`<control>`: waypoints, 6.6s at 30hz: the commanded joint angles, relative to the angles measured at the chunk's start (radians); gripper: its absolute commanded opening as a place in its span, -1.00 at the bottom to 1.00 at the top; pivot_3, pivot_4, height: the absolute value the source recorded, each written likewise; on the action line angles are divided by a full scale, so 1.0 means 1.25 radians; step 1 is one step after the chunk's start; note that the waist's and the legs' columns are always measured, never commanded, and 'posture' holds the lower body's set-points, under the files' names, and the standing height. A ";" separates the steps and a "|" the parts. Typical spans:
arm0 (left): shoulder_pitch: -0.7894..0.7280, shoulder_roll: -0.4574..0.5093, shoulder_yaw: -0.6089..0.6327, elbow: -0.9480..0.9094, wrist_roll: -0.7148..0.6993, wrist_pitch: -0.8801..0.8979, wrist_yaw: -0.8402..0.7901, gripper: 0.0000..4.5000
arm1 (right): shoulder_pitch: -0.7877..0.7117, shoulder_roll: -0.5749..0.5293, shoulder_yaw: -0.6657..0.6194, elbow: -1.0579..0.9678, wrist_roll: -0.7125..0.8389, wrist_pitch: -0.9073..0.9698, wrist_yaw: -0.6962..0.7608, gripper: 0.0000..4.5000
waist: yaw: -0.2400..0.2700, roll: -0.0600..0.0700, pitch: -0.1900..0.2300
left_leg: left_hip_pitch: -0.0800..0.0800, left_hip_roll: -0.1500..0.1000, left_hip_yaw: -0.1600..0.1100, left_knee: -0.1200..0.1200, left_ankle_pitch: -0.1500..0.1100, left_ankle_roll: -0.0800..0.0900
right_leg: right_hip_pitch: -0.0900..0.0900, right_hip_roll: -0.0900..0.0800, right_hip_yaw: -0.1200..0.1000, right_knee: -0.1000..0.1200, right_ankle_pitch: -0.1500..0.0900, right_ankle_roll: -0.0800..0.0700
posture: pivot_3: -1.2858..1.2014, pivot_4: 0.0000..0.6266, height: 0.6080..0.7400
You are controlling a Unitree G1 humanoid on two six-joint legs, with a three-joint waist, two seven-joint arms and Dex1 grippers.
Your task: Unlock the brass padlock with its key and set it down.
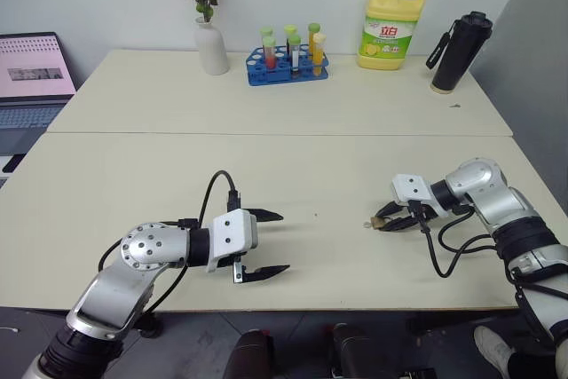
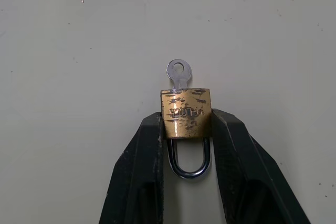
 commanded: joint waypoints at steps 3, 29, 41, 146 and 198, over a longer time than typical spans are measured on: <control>-0.008 -0.020 0.025 0.022 -0.005 0.001 0.035 1.00 | 0.024 -0.015 -0.071 -0.095 0.006 -0.001 -0.088 -0.60 | 0.000 0.000 0.000 | 0.000 0.000 0.000 0.000 0.000 0.000 | 0.000 0.000 0.000 0.000 0.000 0.000 | 0.03 -0.52 1.00; -0.308 -0.173 0.037 0.131 -0.128 0.237 0.103 1.00 | 0.373 0.074 -0.186 -0.791 -0.452 -0.136 -0.864 -0.60 | 0.002 0.000 0.000 | -0.001 -0.001 0.000 0.001 0.000 0.000 | 0.000 0.002 0.000 0.001 -0.002 0.004 | 0.03 -0.52 1.00; -0.447 -0.206 0.075 0.161 -0.257 0.387 0.095 1.00 | 0.333 0.095 -0.173 -0.752 -0.449 -0.227 -0.899 -0.60 | 0.001 0.000 0.000 | -0.001 -0.001 -0.001 0.001 0.000 -0.001 | 0.000 0.002 0.000 0.001 -0.002 0.004 | 0.03 -0.52 1.00; -0.509 -0.226 0.090 0.170 -0.288 0.507 0.127 0.64 | 0.301 0.106 -0.168 -0.701 -0.386 -0.244 -0.867 -0.60 | 0.001 0.000 0.000 | -0.002 -0.002 -0.002 0.002 0.000 0.000 | 0.000 0.002 0.000 0.001 -0.002 0.004 | 0.03 -0.52 1.00; -0.506 -0.234 0.046 0.195 -0.307 0.462 0.072 -0.93 | 0.350 0.041 -0.250 -0.707 -0.210 -0.149 -0.749 0.63 | 0.003 0.000 0.000 | -0.002 -0.002 -0.001 0.002 0.001 -0.001 | 0.000 0.002 0.001 0.001 -0.001 0.002 | 0.03 -0.52 1.00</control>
